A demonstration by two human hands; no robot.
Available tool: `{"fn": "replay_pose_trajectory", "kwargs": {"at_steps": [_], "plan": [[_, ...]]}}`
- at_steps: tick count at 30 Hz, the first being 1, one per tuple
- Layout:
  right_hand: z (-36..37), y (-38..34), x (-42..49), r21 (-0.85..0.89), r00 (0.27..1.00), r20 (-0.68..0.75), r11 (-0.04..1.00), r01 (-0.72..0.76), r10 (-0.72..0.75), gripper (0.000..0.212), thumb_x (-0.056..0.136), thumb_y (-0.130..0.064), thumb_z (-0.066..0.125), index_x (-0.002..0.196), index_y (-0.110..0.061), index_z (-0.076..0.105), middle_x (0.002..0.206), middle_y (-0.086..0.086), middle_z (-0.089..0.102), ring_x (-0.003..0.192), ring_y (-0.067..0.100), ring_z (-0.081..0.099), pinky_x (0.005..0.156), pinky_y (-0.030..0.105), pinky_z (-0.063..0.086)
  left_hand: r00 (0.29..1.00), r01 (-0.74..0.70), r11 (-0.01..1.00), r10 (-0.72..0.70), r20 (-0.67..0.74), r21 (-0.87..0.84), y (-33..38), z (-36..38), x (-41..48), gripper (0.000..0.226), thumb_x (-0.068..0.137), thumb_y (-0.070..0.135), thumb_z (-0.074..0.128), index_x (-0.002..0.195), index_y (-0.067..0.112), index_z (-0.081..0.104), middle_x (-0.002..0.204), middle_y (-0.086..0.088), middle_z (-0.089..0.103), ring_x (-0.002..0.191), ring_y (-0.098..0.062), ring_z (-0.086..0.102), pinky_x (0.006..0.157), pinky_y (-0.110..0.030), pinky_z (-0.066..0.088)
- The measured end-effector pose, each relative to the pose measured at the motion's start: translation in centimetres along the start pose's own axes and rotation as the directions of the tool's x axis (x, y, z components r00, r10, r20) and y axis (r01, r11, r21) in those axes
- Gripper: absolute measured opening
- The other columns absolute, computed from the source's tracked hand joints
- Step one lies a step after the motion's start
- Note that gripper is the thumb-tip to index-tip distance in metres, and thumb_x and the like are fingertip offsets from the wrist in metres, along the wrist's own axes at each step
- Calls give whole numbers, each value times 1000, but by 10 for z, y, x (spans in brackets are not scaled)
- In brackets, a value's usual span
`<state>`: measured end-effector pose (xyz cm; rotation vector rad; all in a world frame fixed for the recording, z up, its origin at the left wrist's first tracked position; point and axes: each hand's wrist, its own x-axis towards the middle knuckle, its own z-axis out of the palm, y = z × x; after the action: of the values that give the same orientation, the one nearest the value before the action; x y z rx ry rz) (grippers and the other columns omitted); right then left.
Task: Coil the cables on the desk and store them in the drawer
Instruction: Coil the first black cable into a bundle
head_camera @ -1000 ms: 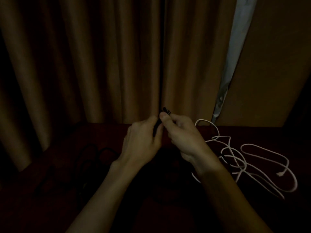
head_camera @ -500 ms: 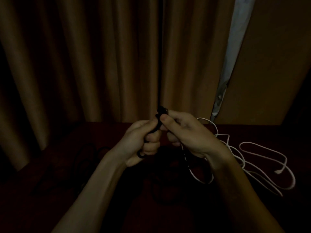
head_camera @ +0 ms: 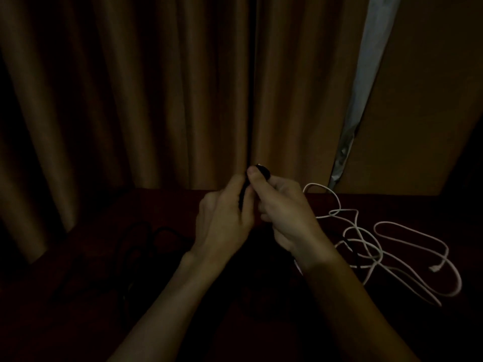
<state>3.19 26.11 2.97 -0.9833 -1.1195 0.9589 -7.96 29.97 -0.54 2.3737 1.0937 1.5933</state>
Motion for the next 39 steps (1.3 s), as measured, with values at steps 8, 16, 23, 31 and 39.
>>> {"fn": "replay_pose_trajectory", "kwargs": {"at_steps": [8,16,23,31,39], "plan": [[-3,-1,-3,-112,997,36,991,76,-73,30,106,-20,50,100,4,67,43,-18,50,41,-5,49,43,9,35,995,72,994,-66,72,-81,-6,-13,10,16,102,24,56,91,12,56,62,12,55,51,-7,54,48,-14,37],[-12,-7,-4,-132,980,195,988,77,-50,26,106,-20,51,91,-4,66,47,-9,49,39,1,44,44,13,37,691,722,192,-206,693,-664,3,-35,20,17,93,21,45,93,5,54,58,-3,44,43,-14,44,43,-22,37],[-22,-7,1,-190,977,201,976,110,-71,26,106,-23,51,88,-9,64,52,-7,33,44,2,26,42,15,22,723,691,109,-126,680,-715,-6,-30,18,29,101,34,46,94,10,61,61,6,31,42,-2,28,42,-16,24],[-14,2,5,-1,981,174,997,-83,82,27,89,-48,65,86,-21,67,72,-5,47,48,1,34,42,14,28,995,96,944,-95,18,-316,-7,-11,13,20,103,17,55,97,14,74,66,16,63,56,-3,56,50,-18,41],[-14,4,4,-46,998,63,999,-19,22,29,103,-32,57,82,-14,66,52,-8,41,38,0,32,37,14,24,994,-102,995,101,35,17,-13,-11,10,17,100,22,59,88,11,61,64,7,57,49,-9,52,45,-22,36]]}}
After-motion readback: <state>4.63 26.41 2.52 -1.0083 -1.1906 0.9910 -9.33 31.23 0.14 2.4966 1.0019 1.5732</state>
